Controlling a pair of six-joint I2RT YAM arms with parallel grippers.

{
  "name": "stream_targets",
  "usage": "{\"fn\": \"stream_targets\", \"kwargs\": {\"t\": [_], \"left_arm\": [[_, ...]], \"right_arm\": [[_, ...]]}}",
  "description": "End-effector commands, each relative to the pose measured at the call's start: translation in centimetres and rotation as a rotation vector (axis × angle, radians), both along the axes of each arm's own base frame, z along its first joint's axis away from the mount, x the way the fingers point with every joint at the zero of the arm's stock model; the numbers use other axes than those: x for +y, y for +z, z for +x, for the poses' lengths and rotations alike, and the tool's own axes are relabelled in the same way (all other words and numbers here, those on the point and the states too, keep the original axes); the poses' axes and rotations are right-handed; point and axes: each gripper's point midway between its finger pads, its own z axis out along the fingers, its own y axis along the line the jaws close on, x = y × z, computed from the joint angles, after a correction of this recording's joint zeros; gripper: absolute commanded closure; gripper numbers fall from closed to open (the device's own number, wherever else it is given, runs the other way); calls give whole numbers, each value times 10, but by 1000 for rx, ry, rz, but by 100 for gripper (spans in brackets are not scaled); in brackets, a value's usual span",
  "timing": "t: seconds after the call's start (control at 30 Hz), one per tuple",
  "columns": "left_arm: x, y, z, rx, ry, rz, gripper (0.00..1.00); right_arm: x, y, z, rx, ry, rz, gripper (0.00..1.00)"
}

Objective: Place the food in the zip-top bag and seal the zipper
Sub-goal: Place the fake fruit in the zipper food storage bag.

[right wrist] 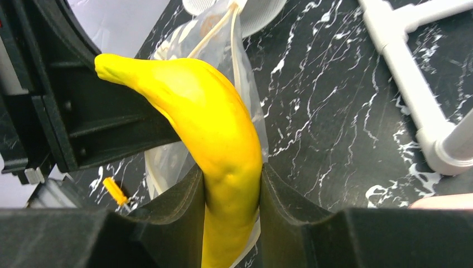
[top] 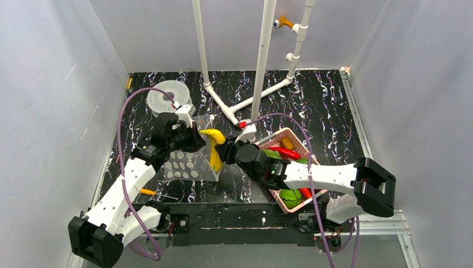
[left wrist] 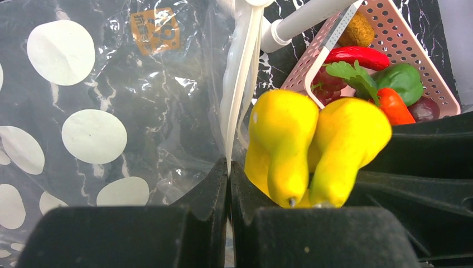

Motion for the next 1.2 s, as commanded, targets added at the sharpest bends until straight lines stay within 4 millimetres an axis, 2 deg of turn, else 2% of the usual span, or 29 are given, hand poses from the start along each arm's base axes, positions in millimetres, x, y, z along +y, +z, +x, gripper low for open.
{"fn": "stream_targets", "kwargs": {"t": [0.0, 0.17, 0.3, 0.43, 0.6, 0.73, 0.9, 0.97, 1.17], "left_arm": [[4, 2, 1, -29, 12, 11, 100], [3, 4, 1, -35, 9, 9, 100], [-1, 5, 1, -41, -11, -9, 100], [-5, 6, -1, -40, -39, -22, 100], [-1, 7, 0, -58, -22, -12, 100], [3, 7, 1, -66, 2, 2, 100], [-3, 7, 0, -56, -25, -16, 100], [-5, 5, -1, -47, -38, -24, 100], [-17, 2, -4, -9, -96, -55, 100]], "right_arm": [[14, 4, -13, 49, 85, 29, 99], [18, -23, -27, 85, 207, -35, 99], [18, -41, -24, 232, 158, -83, 99], [17, -44, -20, 318, 100, -53, 99], [-2, -52, -10, 424, 22, -12, 99], [-21, -57, -10, 472, -53, -102, 99], [-26, -63, -9, 501, -90, -140, 99], [-24, -60, -9, 508, -89, -163, 99], [12, -38, -13, 450, 34, -223, 99]]}}
